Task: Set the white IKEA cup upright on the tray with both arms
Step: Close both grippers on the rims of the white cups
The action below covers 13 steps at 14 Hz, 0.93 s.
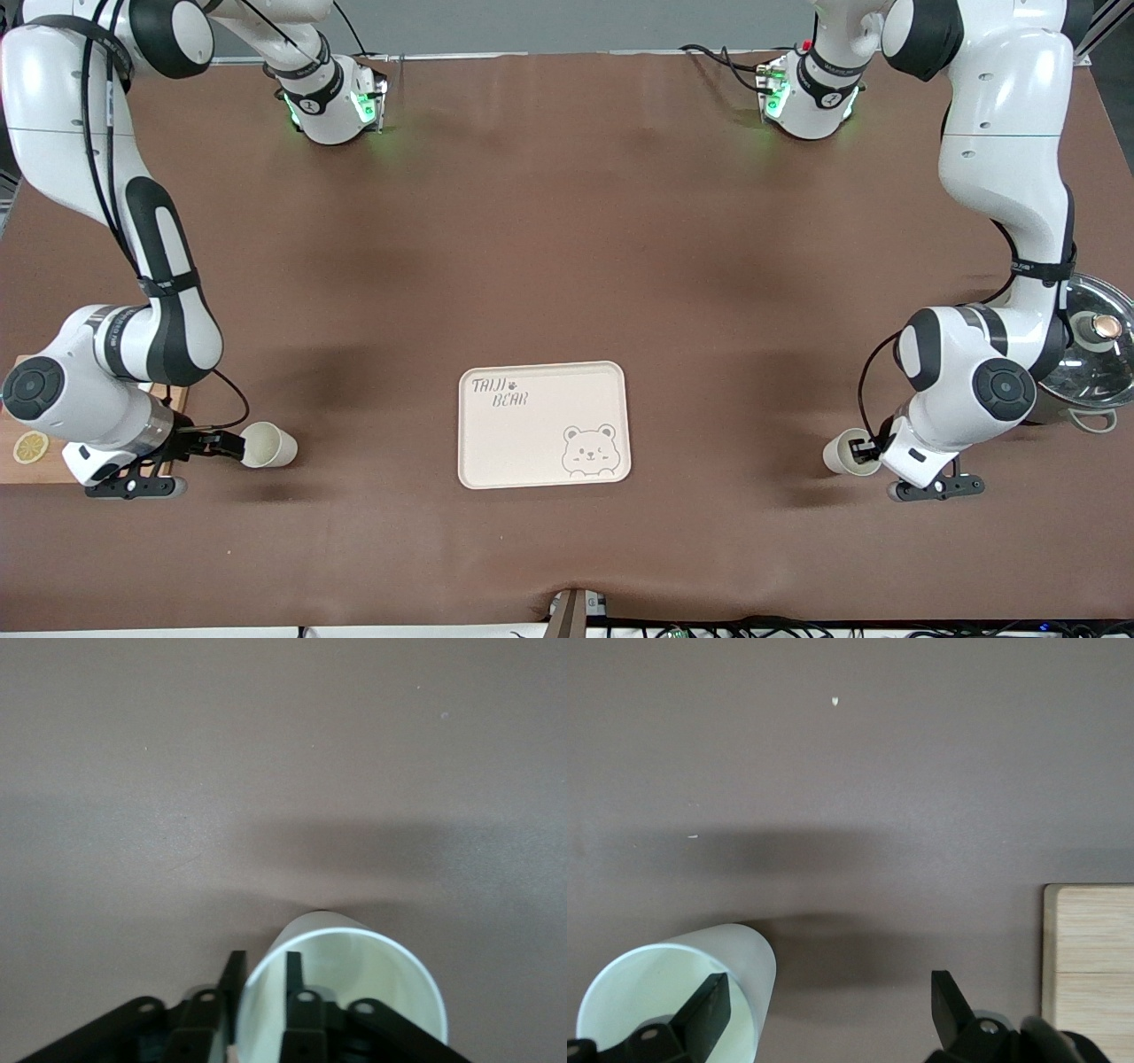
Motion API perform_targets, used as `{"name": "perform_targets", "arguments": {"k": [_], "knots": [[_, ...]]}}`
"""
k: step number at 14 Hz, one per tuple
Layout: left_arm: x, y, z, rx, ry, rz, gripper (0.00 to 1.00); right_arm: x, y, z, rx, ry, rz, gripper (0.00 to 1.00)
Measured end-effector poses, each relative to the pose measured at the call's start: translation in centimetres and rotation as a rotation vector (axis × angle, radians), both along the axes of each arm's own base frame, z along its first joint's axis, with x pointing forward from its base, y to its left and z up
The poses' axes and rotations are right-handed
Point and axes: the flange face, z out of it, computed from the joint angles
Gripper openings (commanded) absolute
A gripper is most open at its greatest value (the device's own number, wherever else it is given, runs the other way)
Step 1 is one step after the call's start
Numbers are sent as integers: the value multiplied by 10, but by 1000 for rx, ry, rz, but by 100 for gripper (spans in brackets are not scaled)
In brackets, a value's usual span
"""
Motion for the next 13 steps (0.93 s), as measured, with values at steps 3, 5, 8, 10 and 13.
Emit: {"name": "perform_targets", "arguments": {"k": [3, 5, 8, 10, 13], "knots": [[1, 0, 1, 0, -5, 0, 0, 0, 4, -9, 3, 7, 5, 100], [2, -3, 5, -3, -14, 8, 0, -1, 8, -17, 6, 13, 10, 100], [6, -14, 16, -15, -39, 49, 0, 2, 19, -27, 7, -2, 24, 100], [12, -24, 29, -21, -66, 52, 0, 2, 22, -28, 7, -2, 28, 79], [19, -34, 45, -31, -87, 80, 0, 2, 22, -27, 7, -4, 27, 34]]}}
